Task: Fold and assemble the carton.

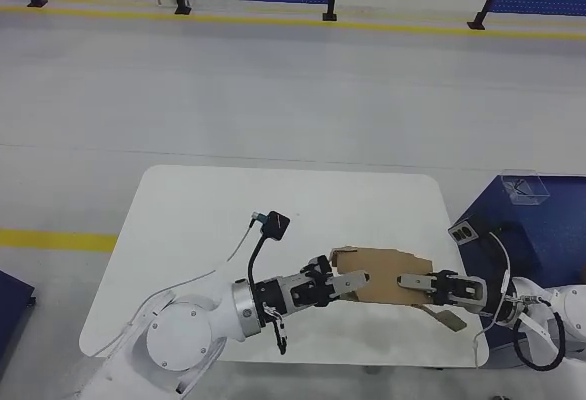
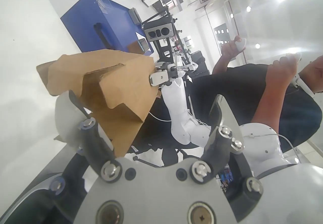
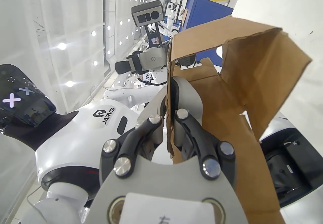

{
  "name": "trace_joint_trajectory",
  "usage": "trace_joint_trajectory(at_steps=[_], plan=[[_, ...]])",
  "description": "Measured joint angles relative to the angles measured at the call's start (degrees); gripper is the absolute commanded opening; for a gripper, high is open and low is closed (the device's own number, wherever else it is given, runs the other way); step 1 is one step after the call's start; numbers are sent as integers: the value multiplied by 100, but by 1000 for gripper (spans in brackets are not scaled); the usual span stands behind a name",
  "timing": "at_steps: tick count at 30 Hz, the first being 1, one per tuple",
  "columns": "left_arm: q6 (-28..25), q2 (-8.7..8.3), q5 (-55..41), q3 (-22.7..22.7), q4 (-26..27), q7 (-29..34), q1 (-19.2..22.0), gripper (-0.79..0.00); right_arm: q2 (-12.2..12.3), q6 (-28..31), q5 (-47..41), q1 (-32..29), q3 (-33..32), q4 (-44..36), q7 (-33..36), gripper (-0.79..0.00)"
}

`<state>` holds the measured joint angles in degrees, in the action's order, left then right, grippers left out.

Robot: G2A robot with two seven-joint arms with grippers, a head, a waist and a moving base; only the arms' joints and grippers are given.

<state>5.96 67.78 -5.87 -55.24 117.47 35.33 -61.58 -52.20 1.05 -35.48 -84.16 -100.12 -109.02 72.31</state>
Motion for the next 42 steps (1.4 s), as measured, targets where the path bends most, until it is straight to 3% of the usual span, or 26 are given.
trace_joint_trajectory(at_steps=[21, 42], plan=[[-41, 43, 69, 5, 302, -23, -88, 0, 33, 67, 85, -104, 105, -62, -36, -785], [177, 113, -20, 14, 75, 123, 159, 0, 61, 112, 39, 47, 194, -24, -97, -785]])
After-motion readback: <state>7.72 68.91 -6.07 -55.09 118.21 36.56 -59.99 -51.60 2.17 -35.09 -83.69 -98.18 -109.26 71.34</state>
